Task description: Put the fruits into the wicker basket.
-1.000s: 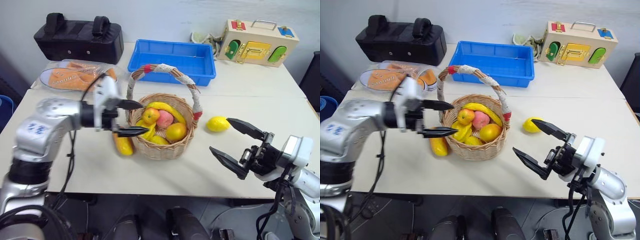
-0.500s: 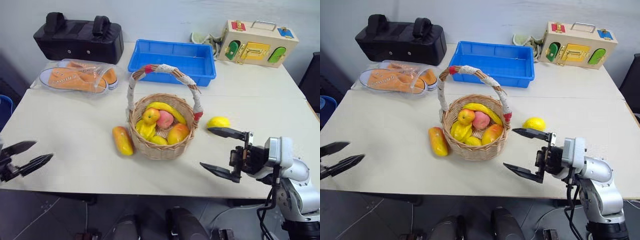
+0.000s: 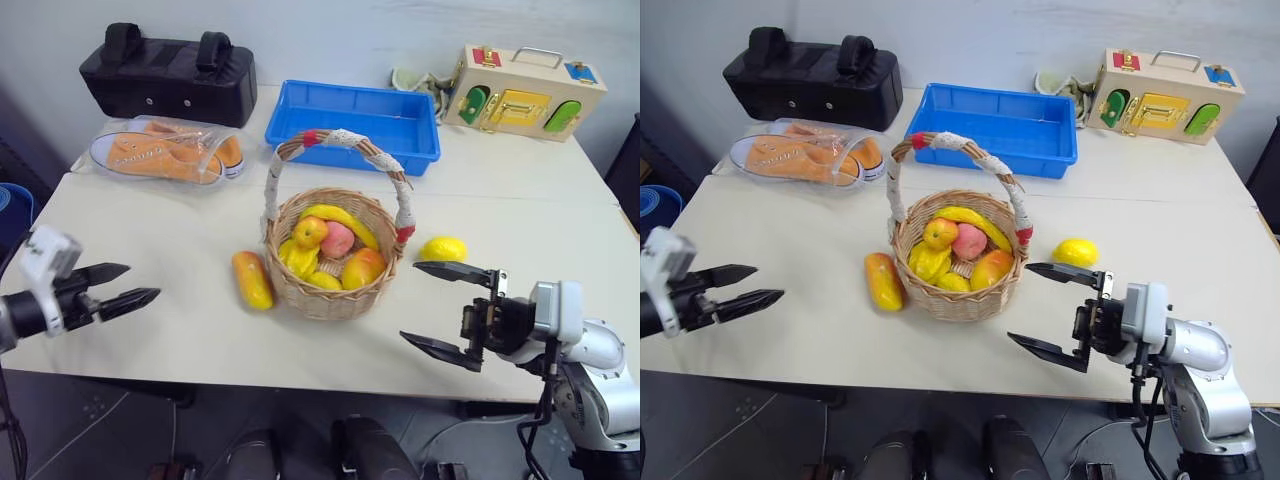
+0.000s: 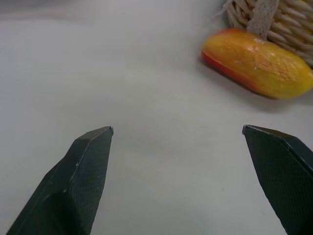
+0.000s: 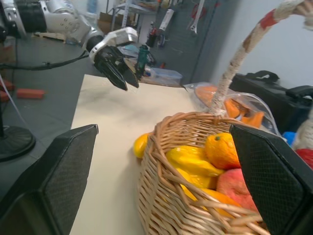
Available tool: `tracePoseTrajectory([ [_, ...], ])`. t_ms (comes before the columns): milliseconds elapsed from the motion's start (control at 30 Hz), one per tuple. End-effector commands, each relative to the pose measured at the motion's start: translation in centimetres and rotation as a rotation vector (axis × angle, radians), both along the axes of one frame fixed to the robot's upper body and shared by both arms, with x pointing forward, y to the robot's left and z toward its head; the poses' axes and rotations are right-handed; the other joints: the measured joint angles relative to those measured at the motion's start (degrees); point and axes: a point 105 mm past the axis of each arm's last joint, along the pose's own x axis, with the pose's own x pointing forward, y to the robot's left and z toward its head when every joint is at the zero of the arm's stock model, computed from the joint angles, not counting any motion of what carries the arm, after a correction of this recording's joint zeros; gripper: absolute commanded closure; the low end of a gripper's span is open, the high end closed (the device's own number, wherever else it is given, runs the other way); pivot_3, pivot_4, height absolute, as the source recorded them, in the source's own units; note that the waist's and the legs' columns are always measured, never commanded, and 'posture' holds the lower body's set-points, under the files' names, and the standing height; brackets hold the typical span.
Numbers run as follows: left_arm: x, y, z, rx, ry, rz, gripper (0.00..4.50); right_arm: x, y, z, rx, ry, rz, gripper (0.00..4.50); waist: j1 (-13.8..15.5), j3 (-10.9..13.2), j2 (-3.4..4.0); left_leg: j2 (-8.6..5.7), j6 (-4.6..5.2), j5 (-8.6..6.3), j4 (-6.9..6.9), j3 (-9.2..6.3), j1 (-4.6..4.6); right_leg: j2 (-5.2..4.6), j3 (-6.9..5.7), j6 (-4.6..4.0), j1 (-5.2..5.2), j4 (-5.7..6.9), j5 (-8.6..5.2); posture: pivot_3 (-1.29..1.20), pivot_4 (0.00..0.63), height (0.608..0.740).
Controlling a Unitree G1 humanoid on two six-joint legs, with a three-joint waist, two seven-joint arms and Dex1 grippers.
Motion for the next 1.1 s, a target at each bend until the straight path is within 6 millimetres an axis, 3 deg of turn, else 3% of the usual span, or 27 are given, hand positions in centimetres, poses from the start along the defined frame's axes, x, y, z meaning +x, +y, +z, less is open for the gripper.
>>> tracePoseTrajectory([
  [33, 1.4, -4.6, -0.2, -0.1, 0.157, -0.039, 0.05, -0.3, -0.1, 1.1, 0.0, -0.068, -0.014, 0.0, 0.17, 0.0, 0.0, -0.01, -0.18, 0.11, 0.06, -0.01, -0.02, 0.02, -0.01, 0.01, -0.01, 0.04, 0.01, 0.0, 0.15, 0.74],
  [200, 3.5, -8.7, -0.6, -0.152, 0.272, -0.034, 0.05, -0.5, 0.0, 1.4, 0.007, -0.079, -0.032, 0.0, -0.33, 0.0, -0.02, -0.03, -0.3, 0.16, 0.22, 0.06, -0.02, 0.09, 0.11, 0.19, -0.1, 0.3, -0.07, 0.0, 0.15, 0.74],
  [433, 4.8, -9.7, -3.0, -0.061, 0.359, 0.044, 0.05, -0.7, -0.2, 2.0, 0.025, -0.101, -0.08, 0.0, -0.02, -0.03, 0.09, 0.0, -0.55, 0.34, 0.19, -0.04, 0.15, 0.28, 0.35, 0.19, -0.12, 0.5, -0.09, 0.0, 0.15, 0.74],
  [533, 4.5, -9.6, -2.9, -0.05, 0.368, 0.038, 0.05, -0.9, -0.2, 2.2, 0.032, -0.106, -0.096, 0.0, 0.03, -0.04, 0.1, -0.06, -0.51, 0.35, 0.21, -0.04, 0.19, 0.24, 0.38, 0.19, -0.03, 0.49, -0.09, 0.0, 0.15, 0.74],
  [700, 4.1, -7.9, -2.5, -0.026, 0.391, 0.085, 0.05, -1.0, -0.3, 2.4, 0.038, -0.108, -0.12, 0.0, 0.05, -0.04, 0.1, -0.06, -0.51, 0.35, 0.19, -0.05, 0.18, 0.23, 0.37, 0.19, -0.05, 0.49, -0.09, 0.0, 0.15, 0.74],
  [967, 2.3, -6.8, -4.3, 0.109, 0.463, 0.032, 0.05, -0.8, 0.0, 2.8, 0.05, -0.114, -0.137, 0.0, -0.08, 0.0, 0.04, -0.06, -0.53, 0.35, 0.13, -0.03, 0.13, 0.22, 0.38, 0.18, -0.14, 0.46, -0.09, 0.0, 0.15, 0.74],
  [1100, 2.6, -6.3, -4.9, 0.159, 0.43, 0.039, 0.95, -0.5, 0.3, 3.2, 0.058, -0.122, -0.135, 0.0, 0.0, 0.0, 0.04, -0.07, -0.5, 0.35, 0.14, -0.03, 0.13, 0.19, 0.38, 0.18, -0.11, 0.43, -0.09, 0.0, 0.15, 0.74],
])
